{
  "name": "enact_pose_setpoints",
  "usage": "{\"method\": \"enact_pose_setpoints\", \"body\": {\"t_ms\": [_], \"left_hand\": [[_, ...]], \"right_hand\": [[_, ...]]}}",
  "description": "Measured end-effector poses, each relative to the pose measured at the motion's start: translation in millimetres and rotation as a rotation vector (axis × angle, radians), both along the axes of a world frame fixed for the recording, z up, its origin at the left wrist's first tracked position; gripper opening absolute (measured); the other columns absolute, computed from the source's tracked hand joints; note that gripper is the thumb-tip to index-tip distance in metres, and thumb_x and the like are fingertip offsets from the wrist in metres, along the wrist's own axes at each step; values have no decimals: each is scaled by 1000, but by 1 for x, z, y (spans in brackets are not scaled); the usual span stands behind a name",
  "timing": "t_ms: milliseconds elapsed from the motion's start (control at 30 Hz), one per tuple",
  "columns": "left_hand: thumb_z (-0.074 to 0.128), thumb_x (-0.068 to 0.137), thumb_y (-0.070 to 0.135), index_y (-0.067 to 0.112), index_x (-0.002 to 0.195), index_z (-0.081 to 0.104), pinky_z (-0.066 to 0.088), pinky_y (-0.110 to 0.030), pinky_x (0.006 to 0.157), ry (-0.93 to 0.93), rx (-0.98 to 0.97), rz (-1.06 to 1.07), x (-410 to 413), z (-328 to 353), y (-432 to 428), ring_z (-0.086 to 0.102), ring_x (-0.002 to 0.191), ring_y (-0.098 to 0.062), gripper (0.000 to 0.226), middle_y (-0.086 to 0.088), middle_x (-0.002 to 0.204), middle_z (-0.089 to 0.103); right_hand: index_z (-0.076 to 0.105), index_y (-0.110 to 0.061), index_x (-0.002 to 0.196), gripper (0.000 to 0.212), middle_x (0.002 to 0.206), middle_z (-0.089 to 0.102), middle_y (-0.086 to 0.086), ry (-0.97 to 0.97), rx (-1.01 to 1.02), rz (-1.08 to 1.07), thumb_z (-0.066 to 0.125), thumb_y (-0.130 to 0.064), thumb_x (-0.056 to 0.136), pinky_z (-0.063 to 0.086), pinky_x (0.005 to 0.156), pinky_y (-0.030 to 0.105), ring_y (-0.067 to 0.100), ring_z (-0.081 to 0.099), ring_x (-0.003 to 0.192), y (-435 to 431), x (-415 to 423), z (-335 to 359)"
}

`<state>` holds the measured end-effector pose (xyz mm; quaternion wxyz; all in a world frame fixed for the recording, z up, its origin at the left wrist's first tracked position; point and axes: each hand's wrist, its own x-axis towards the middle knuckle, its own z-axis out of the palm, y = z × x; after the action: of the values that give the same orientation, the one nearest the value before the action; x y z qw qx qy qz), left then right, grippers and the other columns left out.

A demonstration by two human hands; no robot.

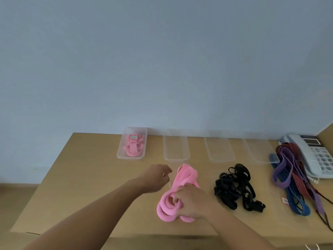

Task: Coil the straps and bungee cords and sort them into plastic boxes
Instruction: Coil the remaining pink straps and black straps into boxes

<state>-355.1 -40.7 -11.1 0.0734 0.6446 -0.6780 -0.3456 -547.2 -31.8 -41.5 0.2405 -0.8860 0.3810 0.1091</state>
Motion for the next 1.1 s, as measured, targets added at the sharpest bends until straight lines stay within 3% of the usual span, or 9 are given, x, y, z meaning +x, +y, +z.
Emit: {"method": "enact_pose_setpoints", "body": {"t_ms": [167, 333, 433, 533, 633, 733, 867, 1000, 1100], "left_hand": [[45, 96, 13, 14, 134, 58, 44, -29, 104, 55, -8, 87, -13, 6, 2, 57, 121, -17, 40, -2, 135, 61], [48, 98, 16, 14, 130, 61, 42, -20, 93, 118, -8, 156, -6, 15, 1, 58, 114, -13, 35, 0, 131, 63], [52, 98, 22, 20, 122, 66, 48, -23, 83, 265, -7, 251, -4, 24, -4, 62, 103, -12, 28, 2, 120, 68], [53, 98, 26, 21, 109, 68, 50, -24, 75, 429, 8, 316, -8, 38, -11, 64, 94, -11, 20, 4, 110, 69], [52, 98, 34, 14, 104, 71, 46, -29, 77, 559, -8, 318, -13, 57, -15, 61, 91, -15, 28, 1, 104, 71], [53, 100, 35, 10, 107, 71, 51, -36, 86, 689, -22, 308, -18, 79, -20, 67, 102, -20, 31, 2, 106, 74], [59, 95, 41, 11, 111, 70, 53, -35, 88, 842, -102, 292, -25, 110, -26, 68, 104, -19, 36, 2, 109, 74], [57, 99, 37, 11, 103, 70, 51, -30, 70, 805, -256, 293, -29, 137, -30, 69, 77, -16, 29, -1, 94, 77], [56, 99, 40, 12, 99, 70, 48, -22, 57, 766, -324, 237, -29, 156, -30, 64, 62, -13, 31, -3, 80, 75]], "right_hand": [[63, -17, 110, 27, 118, 53, -1, 97, -102, 148, 56, -29, 87, 40, 93, 45, 24, 47, 109, 0, -5, -14], [69, -26, 108, 27, 108, 60, -11, -197, 56, -46, 56, -41, 90, 42, 91, 27, 8, 51, 101, -15, -9, -2], [71, -33, 94, 16, 93, 64, -17, -389, 112, -232, 62, -43, 85, 48, 79, 23, 1, 57, 82, -28, -14, 19], [68, -42, 81, 8, 88, 68, -17, -601, 174, -467, 68, -36, 86, 46, 73, 17, 0, 60, 80, -41, -18, 43], [72, -36, 86, 9, 81, 68, -14, -716, 123, -575, 65, -33, 92, 47, 67, 21, 5, 62, 74, -55, -20, 71], [71, -38, 86, 16, 68, 67, -16, -807, 54, -579, 62, -29, 95, 45, 61, 17, -3, 58, 61, -66, -24, 100], [71, -20, 84, 18, 68, 69, -6, -943, 41, -628, 62, -30, 96, 47, 57, 19, 1, 57, 54, -73, -28, 136], [69, -23, 98, 8, 76, 72, 2, -1048, 101, -618, 62, -23, 96, 47, 56, 19, 9, 61, 59, -74, -26, 166], [72, -25, 95, 15, 76, 72, -3, -1105, 54, -568, 59, -32, 98, 48, 59, 13, 0, 66, 68, -71, -22, 184]]}}
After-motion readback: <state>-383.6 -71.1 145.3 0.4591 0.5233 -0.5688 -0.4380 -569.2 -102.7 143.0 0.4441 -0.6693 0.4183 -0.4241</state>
